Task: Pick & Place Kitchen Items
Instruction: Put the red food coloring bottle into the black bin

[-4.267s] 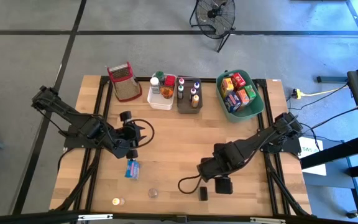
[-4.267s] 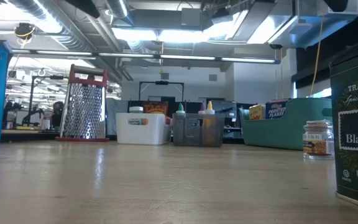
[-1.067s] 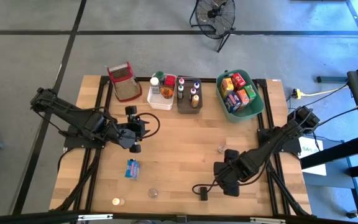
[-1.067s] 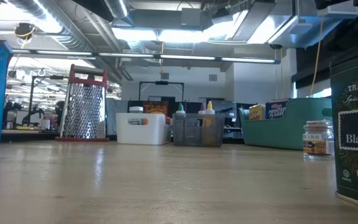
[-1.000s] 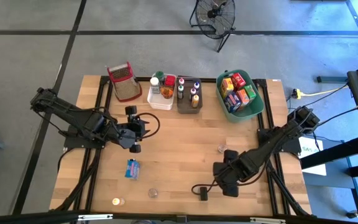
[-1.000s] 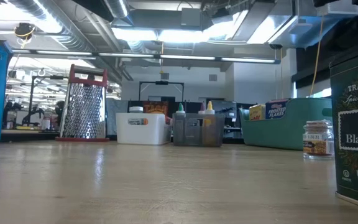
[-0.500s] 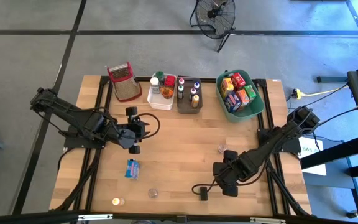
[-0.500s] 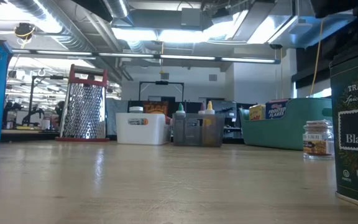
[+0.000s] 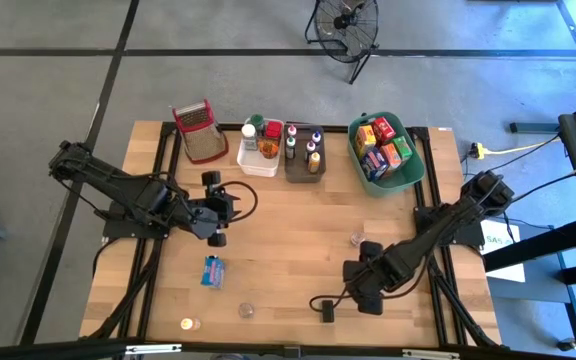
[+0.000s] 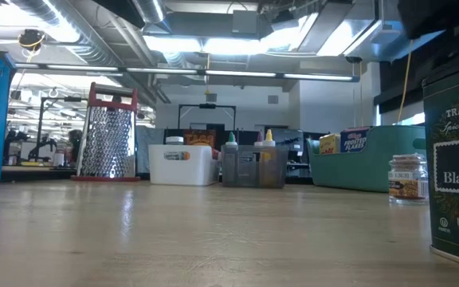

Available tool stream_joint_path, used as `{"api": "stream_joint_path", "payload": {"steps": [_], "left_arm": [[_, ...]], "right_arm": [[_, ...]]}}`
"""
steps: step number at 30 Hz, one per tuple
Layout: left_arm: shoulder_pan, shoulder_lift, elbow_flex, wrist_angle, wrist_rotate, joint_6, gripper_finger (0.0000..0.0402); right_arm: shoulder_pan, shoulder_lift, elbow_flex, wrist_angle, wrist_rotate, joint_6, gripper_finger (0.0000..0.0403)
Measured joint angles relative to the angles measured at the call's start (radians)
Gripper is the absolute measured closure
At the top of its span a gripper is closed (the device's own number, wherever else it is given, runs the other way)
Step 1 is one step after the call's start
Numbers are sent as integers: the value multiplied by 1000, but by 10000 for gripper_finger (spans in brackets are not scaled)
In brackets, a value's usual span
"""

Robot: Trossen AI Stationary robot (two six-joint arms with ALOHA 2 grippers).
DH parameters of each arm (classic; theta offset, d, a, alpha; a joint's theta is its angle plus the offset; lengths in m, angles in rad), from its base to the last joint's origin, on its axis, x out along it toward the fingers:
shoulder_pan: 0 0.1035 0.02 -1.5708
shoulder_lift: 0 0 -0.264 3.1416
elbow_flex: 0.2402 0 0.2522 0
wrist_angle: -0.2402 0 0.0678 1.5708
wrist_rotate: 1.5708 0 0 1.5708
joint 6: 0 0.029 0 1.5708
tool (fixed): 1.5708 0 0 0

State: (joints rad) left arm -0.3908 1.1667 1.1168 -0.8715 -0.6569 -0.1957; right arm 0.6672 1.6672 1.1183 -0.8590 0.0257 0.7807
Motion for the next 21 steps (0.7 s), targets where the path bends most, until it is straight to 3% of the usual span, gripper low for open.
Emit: {"api": "stream_joint_path", "payload": {"steps": [15,21], "left_arm": [[0,0,0,0,0,-11,263],[0,0,0,-1,-3,-11,263]], "right_arm": [[-24,44,0,-14,1,25,136],[-52,44,0,-14,-8,26,181]]}}
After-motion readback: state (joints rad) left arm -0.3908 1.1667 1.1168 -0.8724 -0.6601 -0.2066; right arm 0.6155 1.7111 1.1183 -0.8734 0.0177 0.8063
